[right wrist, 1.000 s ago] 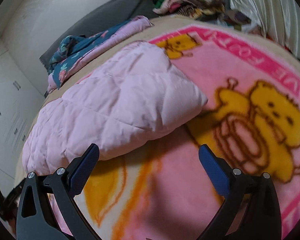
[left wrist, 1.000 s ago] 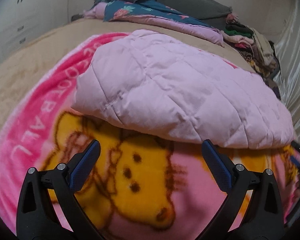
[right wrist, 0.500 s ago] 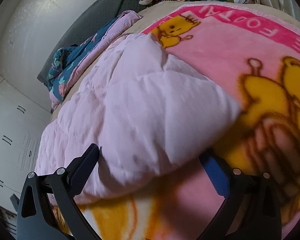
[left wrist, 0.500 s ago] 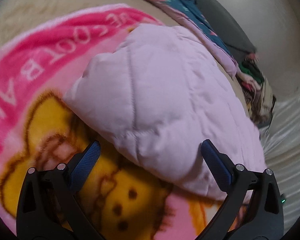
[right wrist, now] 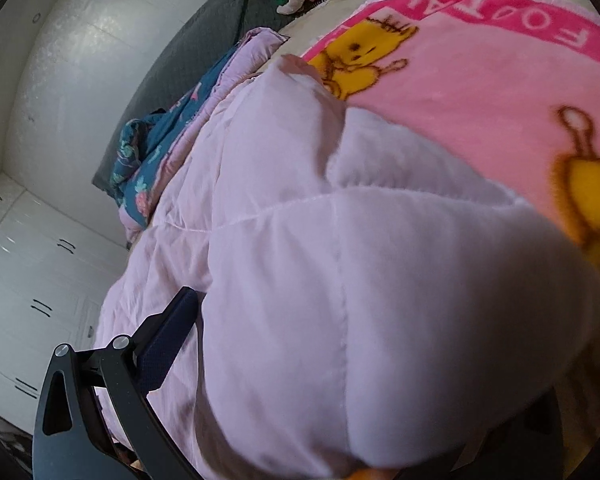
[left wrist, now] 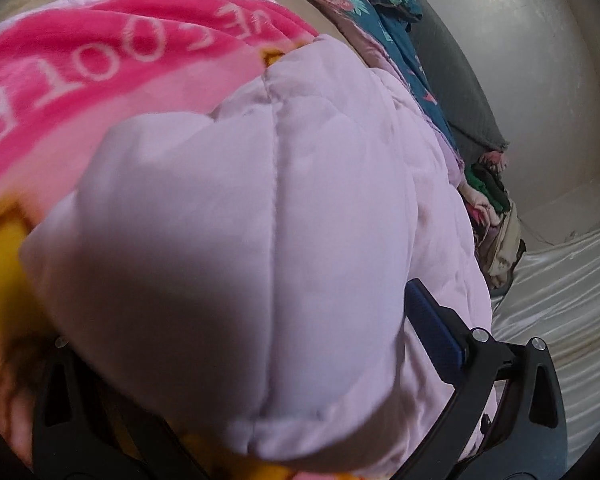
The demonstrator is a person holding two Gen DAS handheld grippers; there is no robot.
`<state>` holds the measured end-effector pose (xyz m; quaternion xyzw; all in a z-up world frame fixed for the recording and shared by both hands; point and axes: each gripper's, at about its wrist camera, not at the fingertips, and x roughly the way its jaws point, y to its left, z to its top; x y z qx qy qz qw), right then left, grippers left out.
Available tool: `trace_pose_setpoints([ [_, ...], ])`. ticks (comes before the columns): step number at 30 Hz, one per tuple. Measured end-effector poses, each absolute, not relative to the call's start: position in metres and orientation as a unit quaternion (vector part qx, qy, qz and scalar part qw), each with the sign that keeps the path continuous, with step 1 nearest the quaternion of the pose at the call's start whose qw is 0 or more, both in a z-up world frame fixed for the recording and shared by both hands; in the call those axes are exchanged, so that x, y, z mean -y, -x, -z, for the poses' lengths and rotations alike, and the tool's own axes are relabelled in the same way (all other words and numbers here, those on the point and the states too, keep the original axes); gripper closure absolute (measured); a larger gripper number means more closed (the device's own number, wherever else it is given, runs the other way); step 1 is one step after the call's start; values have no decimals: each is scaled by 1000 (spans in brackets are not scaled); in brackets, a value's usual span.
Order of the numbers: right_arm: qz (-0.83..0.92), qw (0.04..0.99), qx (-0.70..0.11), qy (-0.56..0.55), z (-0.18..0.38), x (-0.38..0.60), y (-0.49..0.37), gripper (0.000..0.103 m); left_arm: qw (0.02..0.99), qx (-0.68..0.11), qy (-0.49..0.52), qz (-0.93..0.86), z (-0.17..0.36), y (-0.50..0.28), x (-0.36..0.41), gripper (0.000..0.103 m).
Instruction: Fold large clothes
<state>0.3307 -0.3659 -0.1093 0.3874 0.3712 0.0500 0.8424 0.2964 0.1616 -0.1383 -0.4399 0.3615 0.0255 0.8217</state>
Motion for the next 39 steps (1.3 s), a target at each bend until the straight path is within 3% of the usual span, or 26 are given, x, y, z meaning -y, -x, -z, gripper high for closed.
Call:
trace_pose_setpoints([
  [6,-78,848,-360,-382,105,362,-333,36,841,-349,412,-23,135,-298,-156,11],
  [12,-77,875,-345,-331,81,349,-328,59,867,-349,355,-20,109,-306,-147,43],
  [15,-74,889,-341,-297,63,338,-326,66,884,-340,322,-13,90,-305,-142,59],
  [22,-92,920,-315,-213,6,310,-309,72,910,-307,279,11,43,-293,-136,69],
  [30,-126,932,-288,-179,-48,299,-254,74,926,-269,264,33,-9,-244,-129,70],
  [39,-130,928,-297,-182,-55,306,-180,74,924,-279,258,40,-9,-192,-131,70],
])
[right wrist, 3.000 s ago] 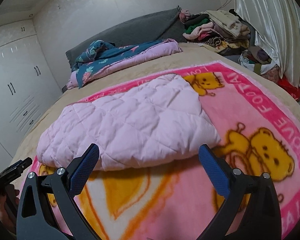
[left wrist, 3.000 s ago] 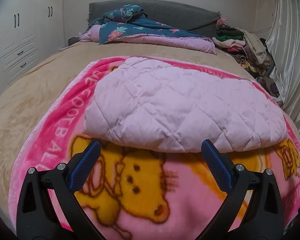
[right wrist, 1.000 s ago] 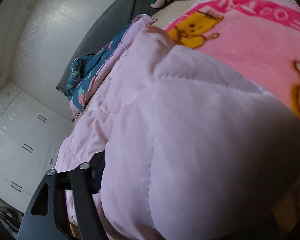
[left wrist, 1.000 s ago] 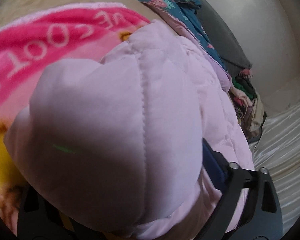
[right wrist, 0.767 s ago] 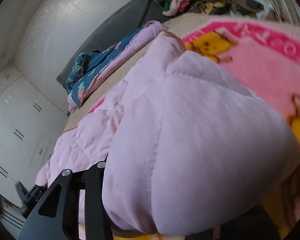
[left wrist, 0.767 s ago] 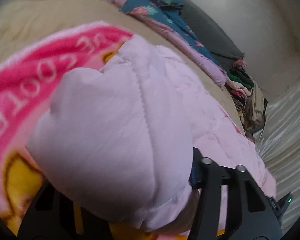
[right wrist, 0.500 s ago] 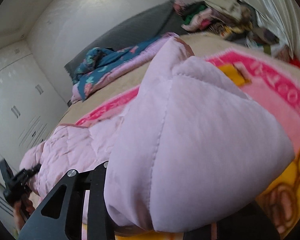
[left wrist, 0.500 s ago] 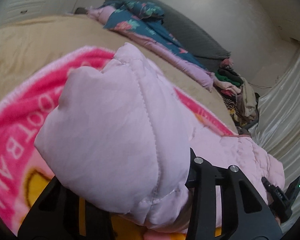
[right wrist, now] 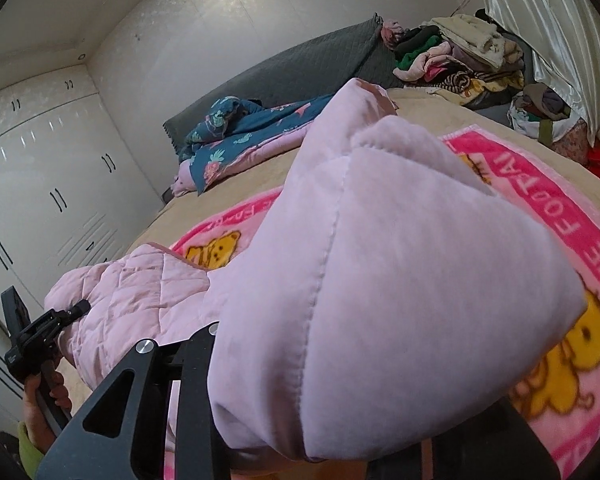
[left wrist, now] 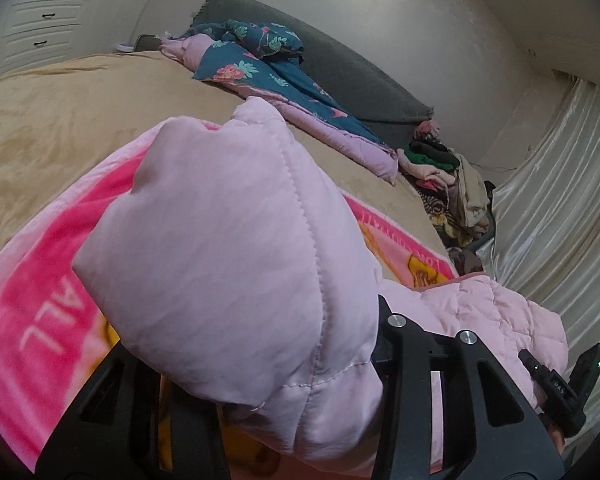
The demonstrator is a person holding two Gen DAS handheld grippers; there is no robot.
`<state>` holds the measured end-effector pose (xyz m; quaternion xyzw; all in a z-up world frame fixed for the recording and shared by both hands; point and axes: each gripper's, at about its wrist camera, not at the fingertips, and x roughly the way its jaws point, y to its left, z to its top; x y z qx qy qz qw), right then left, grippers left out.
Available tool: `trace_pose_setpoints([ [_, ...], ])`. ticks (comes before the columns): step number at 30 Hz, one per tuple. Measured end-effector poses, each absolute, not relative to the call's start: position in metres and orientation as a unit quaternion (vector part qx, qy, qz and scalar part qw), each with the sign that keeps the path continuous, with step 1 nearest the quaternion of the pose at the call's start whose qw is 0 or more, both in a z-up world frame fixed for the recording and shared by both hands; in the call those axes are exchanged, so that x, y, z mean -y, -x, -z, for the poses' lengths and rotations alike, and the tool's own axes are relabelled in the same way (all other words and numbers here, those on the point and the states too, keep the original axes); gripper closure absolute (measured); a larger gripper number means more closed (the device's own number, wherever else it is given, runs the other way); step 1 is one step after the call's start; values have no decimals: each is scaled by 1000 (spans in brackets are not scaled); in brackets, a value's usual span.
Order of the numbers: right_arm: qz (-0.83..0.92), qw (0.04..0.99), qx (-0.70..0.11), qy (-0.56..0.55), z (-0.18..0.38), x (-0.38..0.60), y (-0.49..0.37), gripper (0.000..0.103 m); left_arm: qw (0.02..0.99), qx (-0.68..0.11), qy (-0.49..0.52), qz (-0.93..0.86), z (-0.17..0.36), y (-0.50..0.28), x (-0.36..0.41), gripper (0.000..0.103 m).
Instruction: Fold large clothes
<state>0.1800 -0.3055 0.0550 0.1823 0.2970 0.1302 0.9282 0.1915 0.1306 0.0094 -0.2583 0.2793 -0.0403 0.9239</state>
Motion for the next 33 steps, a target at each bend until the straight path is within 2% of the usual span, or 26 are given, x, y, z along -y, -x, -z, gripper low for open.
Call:
trace_pose_setpoints([
  [14,-104,915,-332,-203,-11,323,-104,73,923,-314,219,32,30,-116,-127,69],
  [23,-90,895,-371,-231,33,330,-76,68,916,-342,210,16,63,-98,-131,65],
  [28,-83,885,-382,-252,47,337,-75,57,910,-351,219,18,76,-91,-138,59],
  [33,-67,876,-396,-269,64,347,-66,31,906,-361,222,13,87,-86,-142,50],
])
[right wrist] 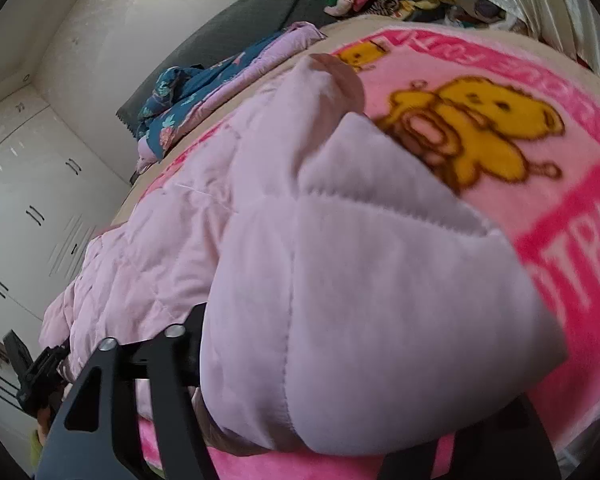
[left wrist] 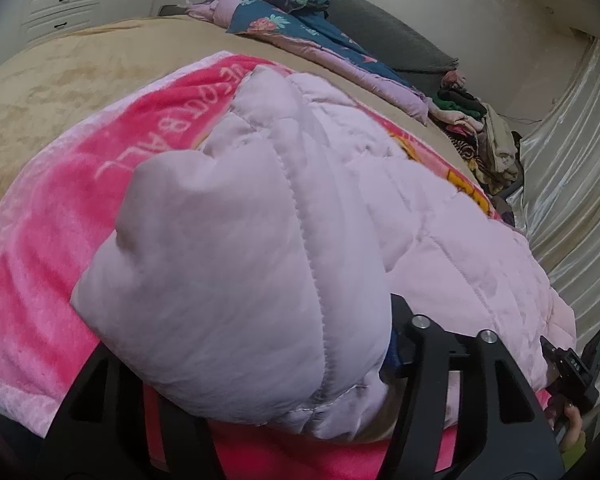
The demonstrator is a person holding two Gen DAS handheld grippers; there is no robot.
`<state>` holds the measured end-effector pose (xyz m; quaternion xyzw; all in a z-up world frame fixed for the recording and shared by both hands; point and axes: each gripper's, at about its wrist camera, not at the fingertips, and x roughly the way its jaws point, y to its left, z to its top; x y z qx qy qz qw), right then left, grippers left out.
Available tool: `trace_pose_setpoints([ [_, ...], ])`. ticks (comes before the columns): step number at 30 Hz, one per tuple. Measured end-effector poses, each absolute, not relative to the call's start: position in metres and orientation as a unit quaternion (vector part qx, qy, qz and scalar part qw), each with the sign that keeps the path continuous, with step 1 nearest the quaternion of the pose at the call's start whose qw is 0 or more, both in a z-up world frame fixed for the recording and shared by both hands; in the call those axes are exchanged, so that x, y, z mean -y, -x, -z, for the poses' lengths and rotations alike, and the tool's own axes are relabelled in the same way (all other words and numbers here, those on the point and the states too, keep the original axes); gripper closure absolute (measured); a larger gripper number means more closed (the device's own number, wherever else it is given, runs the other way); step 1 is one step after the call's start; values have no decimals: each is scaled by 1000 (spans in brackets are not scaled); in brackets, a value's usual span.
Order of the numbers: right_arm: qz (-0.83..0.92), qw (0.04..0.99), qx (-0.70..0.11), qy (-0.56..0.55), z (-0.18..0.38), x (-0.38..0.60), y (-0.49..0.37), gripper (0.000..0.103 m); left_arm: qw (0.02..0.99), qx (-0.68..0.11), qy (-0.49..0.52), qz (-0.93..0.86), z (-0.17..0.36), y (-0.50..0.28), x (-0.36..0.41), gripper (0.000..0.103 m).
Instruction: Fold large clothes
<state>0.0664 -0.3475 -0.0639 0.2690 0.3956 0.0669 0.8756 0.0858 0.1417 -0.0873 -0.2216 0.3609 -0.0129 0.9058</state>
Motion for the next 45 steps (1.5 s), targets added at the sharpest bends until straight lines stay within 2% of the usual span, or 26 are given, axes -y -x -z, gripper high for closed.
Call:
trace_pose_setpoints([
  [3,-48,873,-402,-270,70,356,-60,15,903,-367,222,8,92,-84,-145,45],
  [6,-34,873,-405,-268,73,364,-50,7,904,-369,216,2,92,-80,-145,39],
  [9,-32,871,-409,-269,73,372,-40,6,903,-375,210,-12,91,-74,-144,26],
  [17,7,901,-383,-203,34,382,-12,6,909,-376,171,-49,75,-43,-153,13],
  [29,-14,941,-308,-140,-30,381,-5,4,925,-332,149,-112,22,-3,-177,9],
  [45,-73,962,-257,-64,-74,307,-3,4,950,-291,91,-74,-24,-7,-116,9],
])
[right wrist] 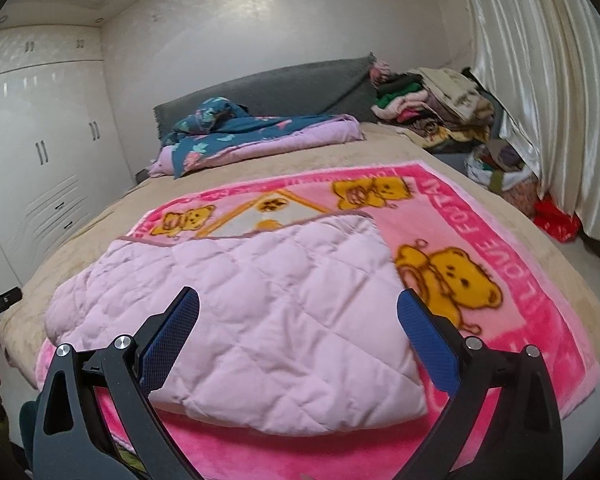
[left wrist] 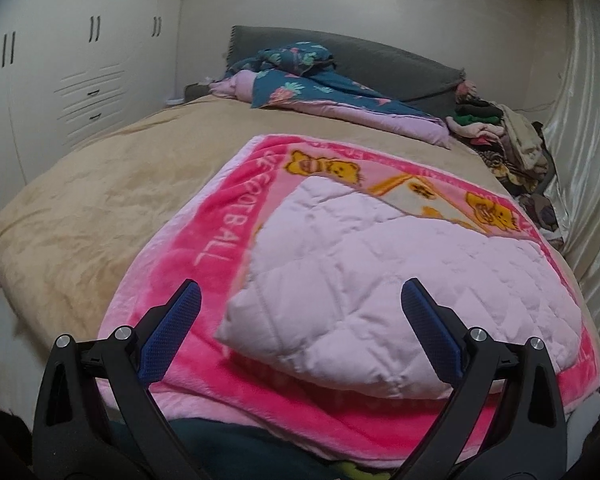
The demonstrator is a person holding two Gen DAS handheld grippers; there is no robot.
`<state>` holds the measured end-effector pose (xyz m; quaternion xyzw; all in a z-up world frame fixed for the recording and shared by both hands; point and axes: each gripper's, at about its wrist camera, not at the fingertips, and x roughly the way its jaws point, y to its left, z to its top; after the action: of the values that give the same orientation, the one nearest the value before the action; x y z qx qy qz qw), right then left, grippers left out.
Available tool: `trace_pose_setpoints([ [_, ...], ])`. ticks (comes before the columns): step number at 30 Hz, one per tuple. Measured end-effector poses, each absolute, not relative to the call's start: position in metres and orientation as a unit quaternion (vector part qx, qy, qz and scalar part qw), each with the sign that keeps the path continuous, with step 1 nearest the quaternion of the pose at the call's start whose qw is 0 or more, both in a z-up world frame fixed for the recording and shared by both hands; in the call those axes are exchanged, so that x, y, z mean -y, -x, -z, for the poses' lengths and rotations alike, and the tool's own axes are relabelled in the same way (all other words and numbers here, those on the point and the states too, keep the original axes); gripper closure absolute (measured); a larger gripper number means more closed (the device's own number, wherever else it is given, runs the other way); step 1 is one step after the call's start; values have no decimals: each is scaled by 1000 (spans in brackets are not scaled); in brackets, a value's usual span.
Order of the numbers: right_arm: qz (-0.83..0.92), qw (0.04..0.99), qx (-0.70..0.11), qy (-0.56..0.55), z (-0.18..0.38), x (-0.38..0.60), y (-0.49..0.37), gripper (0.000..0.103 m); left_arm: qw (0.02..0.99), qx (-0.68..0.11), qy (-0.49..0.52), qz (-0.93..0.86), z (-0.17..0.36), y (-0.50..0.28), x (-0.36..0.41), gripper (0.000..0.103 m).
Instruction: Fold large clothes
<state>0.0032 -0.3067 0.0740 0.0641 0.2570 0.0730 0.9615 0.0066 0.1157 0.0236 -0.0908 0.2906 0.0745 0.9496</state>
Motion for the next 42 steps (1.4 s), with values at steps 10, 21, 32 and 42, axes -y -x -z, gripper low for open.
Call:
trace_pose_setpoints([
  [10,-105,968,-226,-42,-98,276,12,4,959,-272,69,-35,-36,-3,-78,9],
  [21,-139,968,-208,-19,-109,249,33,4,963,-266,46,4,-37,4,-44,9],
  [32,-150,966,-211,-17,-105,237,41,4,964,-264,41,15,-32,8,-30,9],
  [42,-142,966,-214,-21,-92,234,55,4,965,-258,36,26,-28,19,-20,9],
])
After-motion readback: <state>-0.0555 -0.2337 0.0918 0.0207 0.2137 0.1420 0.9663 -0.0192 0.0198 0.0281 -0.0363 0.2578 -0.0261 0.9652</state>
